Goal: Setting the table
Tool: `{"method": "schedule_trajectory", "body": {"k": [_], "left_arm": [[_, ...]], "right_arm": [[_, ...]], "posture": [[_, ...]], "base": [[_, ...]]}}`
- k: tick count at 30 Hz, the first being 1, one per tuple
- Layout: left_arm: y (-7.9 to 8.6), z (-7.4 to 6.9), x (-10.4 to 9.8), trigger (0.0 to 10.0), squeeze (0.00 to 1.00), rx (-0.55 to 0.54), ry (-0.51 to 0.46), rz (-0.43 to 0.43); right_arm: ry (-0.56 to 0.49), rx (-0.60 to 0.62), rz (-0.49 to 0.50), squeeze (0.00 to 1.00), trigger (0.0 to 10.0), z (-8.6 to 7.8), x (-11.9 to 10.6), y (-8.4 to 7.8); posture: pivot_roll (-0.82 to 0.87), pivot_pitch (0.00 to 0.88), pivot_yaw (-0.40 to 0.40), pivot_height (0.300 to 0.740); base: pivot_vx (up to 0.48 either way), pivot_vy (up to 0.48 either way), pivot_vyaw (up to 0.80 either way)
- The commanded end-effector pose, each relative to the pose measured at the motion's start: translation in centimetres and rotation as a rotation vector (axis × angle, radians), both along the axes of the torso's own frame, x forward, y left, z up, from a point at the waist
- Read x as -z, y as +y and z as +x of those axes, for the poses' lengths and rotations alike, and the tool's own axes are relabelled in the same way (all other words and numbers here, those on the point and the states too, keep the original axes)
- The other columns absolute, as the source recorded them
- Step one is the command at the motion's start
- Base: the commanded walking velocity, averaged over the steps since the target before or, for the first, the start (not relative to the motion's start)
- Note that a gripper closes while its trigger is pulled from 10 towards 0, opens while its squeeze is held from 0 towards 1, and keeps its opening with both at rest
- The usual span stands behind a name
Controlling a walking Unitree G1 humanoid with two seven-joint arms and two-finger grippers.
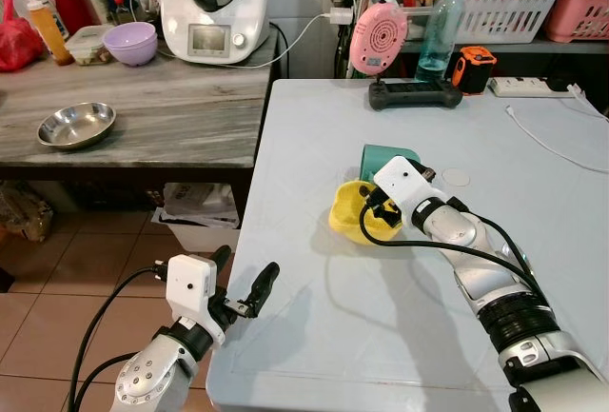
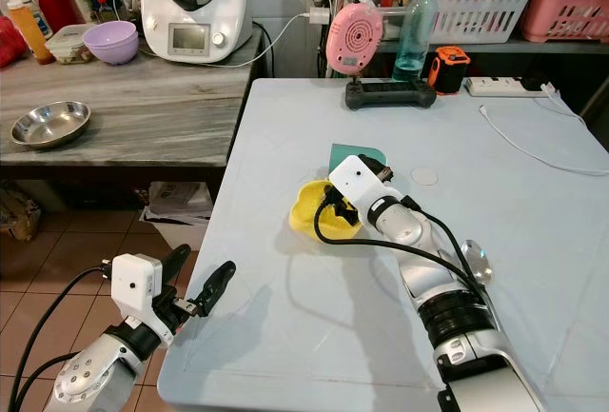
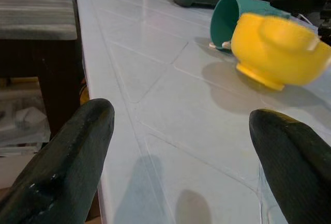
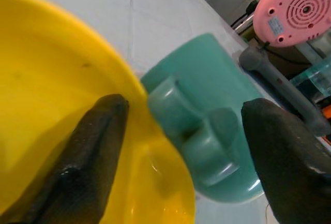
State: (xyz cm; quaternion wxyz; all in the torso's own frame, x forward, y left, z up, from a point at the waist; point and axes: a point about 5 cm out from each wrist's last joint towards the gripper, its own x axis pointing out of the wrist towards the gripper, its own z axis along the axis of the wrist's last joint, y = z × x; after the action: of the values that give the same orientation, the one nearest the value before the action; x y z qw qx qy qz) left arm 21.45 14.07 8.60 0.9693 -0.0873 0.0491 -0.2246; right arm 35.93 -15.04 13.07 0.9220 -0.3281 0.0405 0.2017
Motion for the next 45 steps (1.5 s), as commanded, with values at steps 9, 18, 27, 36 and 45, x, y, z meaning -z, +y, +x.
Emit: {"method": "schedule_trajectory", "body": {"k": [9, 18, 27, 36, 45], "left_arm": [[0.1, -0.3, -0.3, 10.0, 0.00, 0.012, -0.002, 0.009], [0.1, -0.3, -0.3, 10.0, 0.00, 0.012, 0.000, 0.013], [-0.6, -0.8, -1.0, 10.0, 0.00, 0.089, -0.018, -0.075], [-1.1, -1.4, -1.0, 10.0, 0.00, 0.212, 0.022, -0.119], [-0.6, -1.4, -0.5, 10.0, 0.00, 0.215, 0.027, -0.098]], "right_arm": [[-0.025, -0.015, -0.038, 0.00, 0.0, 0.6, -0.1, 0.4], [-0.034, -0.012, -0.064, 0.00, 0.0, 0.7, 0.1, 0.2], [-0.047, -0.005, -0.070, 0.00, 0.0, 0.8, 0.1, 0.1], [-0.055, 0.006, -0.067, 0.00, 0.0, 0.8, 0.1, -0.1], [-0.151, 0.127, -0.018, 0.00, 0.0, 1.0, -1.2, -1.8]], "posture": [[-0.07, 0.045, 0.040, 0.740], [-0.07, 0.046, 0.043, 0.740], [-0.07, 0.047, 0.042, 0.740], [-0.07, 0.045, 0.046, 0.740], [-0.08, 0.045, 0.050, 0.740]], "base": [[0.000, 0.000, 0.00], [0.000, 0.000, 0.00], [0.000, 0.000, 0.00], [0.000, 0.000, 0.00], [0.000, 0.000, 0.00]]}}
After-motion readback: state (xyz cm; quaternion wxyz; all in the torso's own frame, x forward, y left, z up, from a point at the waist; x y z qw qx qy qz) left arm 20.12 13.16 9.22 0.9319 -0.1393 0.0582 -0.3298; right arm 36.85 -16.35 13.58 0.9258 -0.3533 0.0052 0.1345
